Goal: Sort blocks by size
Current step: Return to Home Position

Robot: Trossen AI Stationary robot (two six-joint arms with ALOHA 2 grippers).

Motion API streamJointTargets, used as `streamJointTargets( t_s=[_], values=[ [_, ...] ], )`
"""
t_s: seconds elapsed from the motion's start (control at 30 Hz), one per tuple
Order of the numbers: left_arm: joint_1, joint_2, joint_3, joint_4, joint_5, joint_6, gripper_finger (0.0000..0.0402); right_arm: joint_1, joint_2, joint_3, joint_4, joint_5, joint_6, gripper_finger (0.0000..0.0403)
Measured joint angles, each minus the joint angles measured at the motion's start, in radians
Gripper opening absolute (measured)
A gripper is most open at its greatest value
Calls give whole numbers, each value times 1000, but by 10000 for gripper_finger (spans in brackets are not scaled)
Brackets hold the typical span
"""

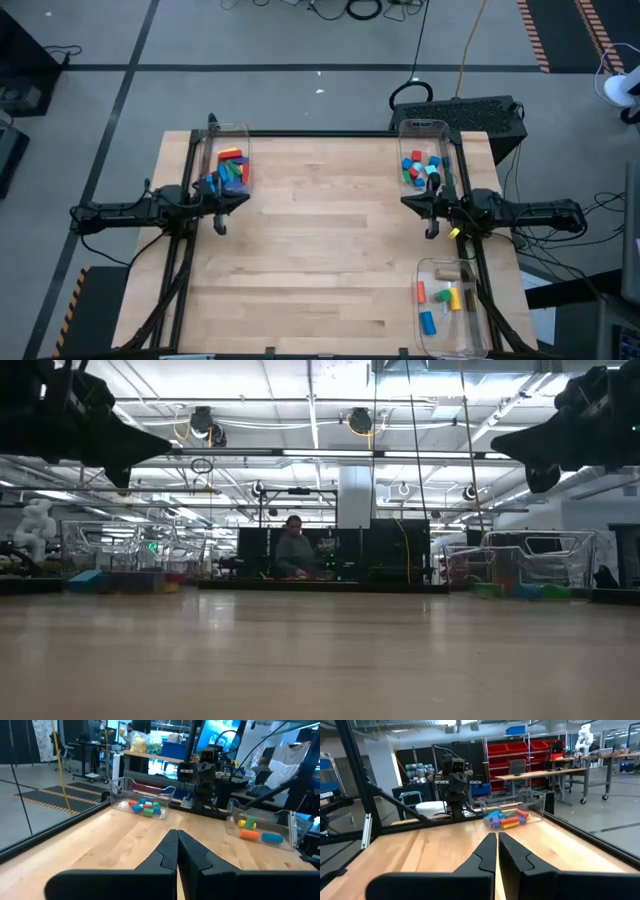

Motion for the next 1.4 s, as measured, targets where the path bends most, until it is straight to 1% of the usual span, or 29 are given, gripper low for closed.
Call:
streamJointTargets(
  t_s=[0.27, 0.4, 0.57, 0.7, 0.8, 0.93, 1.0, 1.17, 1.3, 1.4],
  values=[
    [0, -38, -27, -53, 19, -19, 6, 0, -1, 0, -74, 1, -6, 2],
    [0, -47, -25, -69, 56, -15, 6, 0, -2, 0, -67, -1, 8, 2],
    [0, -48, -51, -8, 58, -13, 6, 0, -2, -11, -32, -2, 31, 2],
    [0, -48, -51, -10, 68, -28, 5, 0, 14, -21, -39, -3, 62, 2],
    [0, -48, -51, -12, 73, -19, 5, 0, 31, -20, 12, -4, 56, 2],
    [0, -48, -51, -15, 83, -5, 5, 1, 61, -19, -9, -57, 37, 2],
    [-3, -48, -51, -18, 93, -4, 5, 3, 60, -20, -14, -60, 42, 2],
    [-32, -54, -51, -18, 92, 7, 5, 3, -1, -20, 29, -55, -5, 2],
    [-38, -60, -52, -18, 88, 31, 5, 3, -88, -20, -43, -53, -16, 2],
    [-37, -60, -52, -18, 86, 56, 5, 2, -96, -20, -84, -31, -16, 2]
  ],
)
